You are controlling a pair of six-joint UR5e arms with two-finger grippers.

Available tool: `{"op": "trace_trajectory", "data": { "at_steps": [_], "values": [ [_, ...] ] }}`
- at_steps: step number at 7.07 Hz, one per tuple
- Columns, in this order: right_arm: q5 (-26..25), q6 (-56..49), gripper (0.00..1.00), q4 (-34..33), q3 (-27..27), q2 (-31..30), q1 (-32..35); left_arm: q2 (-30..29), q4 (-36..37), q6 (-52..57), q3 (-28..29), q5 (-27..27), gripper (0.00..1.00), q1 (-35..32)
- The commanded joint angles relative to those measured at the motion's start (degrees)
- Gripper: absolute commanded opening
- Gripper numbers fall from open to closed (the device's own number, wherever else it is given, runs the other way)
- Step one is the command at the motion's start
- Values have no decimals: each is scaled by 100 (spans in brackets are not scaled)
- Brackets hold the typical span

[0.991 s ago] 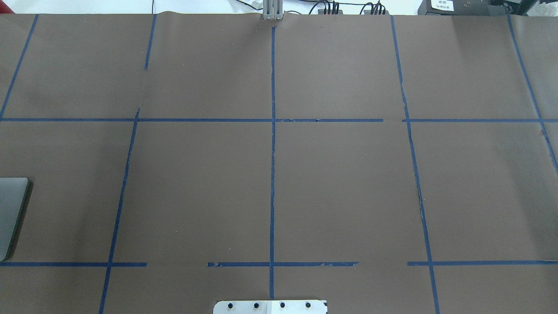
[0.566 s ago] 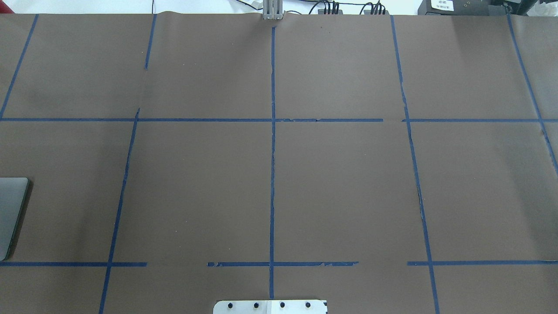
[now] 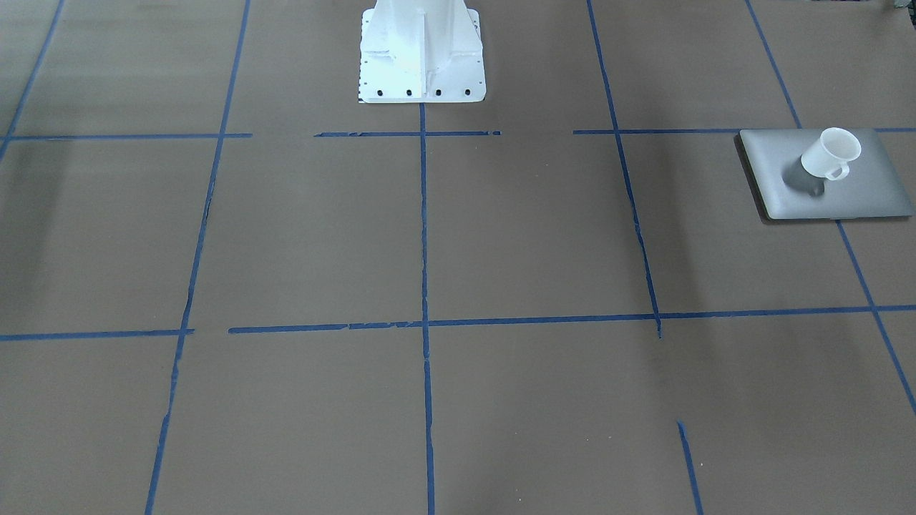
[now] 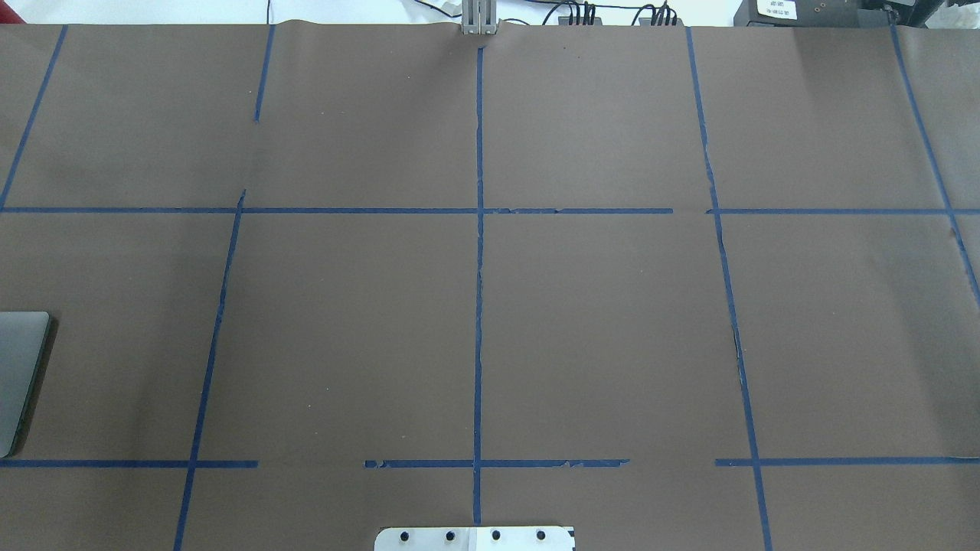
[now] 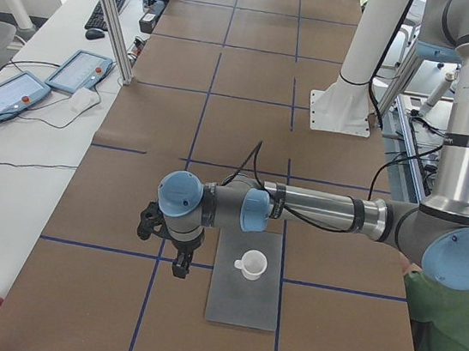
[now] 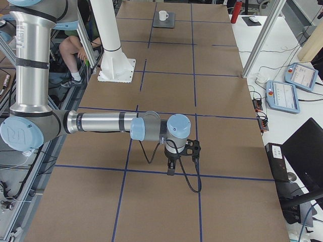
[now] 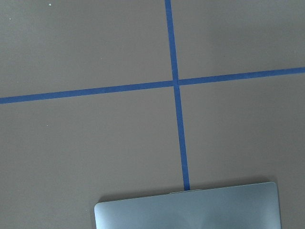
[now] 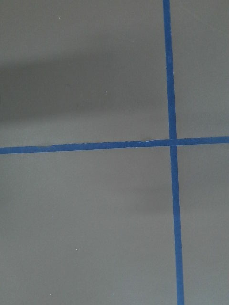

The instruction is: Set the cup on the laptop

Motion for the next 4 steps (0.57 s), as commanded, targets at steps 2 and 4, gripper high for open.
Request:
{"op": "trace_trajectory", "data": {
  "at_steps": [2,4],
  "values": [
    [0,0,100,0,0,0,0,-14,0,10,-21,26,100,0],
    [0,0,100,0,0,0,0,-23,0,10,-3,27,100,0]
  ]
}}
